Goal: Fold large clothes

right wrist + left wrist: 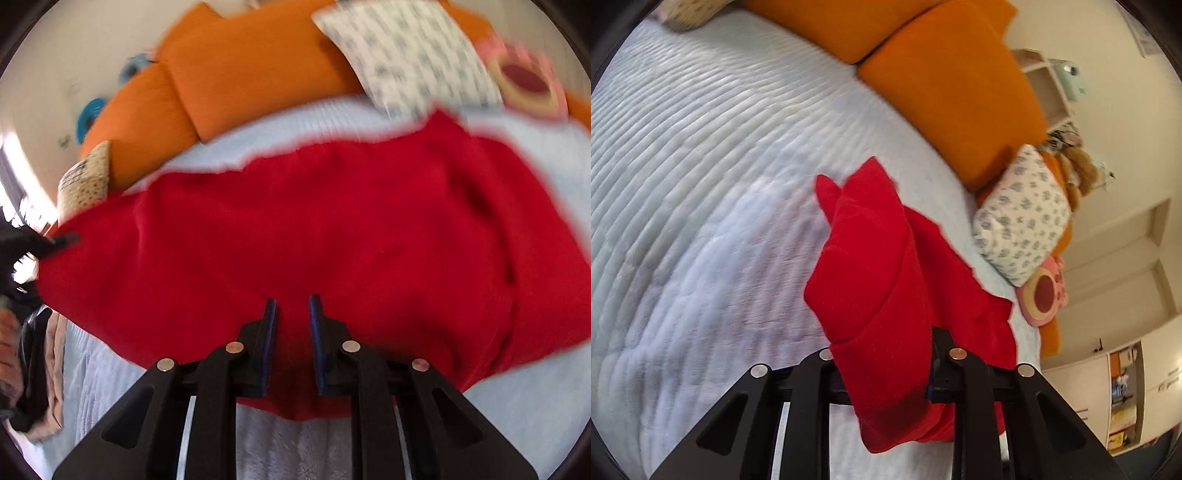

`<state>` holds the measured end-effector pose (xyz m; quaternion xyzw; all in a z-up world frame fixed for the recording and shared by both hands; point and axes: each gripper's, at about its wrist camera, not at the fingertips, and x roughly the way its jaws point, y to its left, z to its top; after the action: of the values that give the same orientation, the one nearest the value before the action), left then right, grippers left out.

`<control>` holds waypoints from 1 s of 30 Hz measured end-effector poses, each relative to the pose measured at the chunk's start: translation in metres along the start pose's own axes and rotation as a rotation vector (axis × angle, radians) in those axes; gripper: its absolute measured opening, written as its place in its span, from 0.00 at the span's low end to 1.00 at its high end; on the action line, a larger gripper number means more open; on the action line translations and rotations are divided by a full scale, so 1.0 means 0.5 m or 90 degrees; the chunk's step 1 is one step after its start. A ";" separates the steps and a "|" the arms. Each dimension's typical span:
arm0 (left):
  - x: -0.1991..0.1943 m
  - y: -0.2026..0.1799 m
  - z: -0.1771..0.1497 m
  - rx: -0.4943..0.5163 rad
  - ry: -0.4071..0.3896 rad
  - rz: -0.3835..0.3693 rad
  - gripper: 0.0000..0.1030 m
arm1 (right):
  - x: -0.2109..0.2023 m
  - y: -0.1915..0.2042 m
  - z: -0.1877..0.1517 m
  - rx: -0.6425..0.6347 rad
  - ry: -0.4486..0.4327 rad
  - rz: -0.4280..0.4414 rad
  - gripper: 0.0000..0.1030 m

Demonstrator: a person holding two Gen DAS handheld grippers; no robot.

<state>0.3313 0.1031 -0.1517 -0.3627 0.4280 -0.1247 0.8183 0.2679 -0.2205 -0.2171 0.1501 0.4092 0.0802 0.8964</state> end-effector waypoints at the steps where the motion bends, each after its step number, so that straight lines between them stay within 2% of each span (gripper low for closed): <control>1: 0.001 -0.016 -0.002 0.013 0.000 -0.001 0.25 | 0.007 -0.004 -0.022 0.002 -0.025 -0.005 0.16; 3: -0.004 -0.073 -0.008 0.065 -0.020 0.020 0.24 | 0.000 0.001 -0.029 0.009 -0.038 -0.017 0.16; 5: -0.006 -0.116 -0.008 0.090 -0.022 0.016 0.24 | 0.000 -0.017 -0.028 0.066 -0.035 0.005 0.16; 10: 0.006 -0.253 -0.028 0.171 -0.027 0.041 0.24 | -0.011 -0.018 -0.040 0.072 -0.050 0.008 0.15; 20: 0.100 -0.492 -0.111 0.300 0.006 0.077 0.22 | -0.028 -0.014 -0.054 0.091 -0.063 0.024 0.15; 30: 0.224 -0.617 -0.242 0.400 0.070 0.107 0.17 | -0.034 -0.028 -0.050 0.102 -0.065 0.041 0.15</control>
<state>0.3359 -0.2312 -0.0486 -0.0483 0.4408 -0.2019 0.8733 0.2382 -0.2332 -0.2252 0.2384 0.3632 0.0686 0.8981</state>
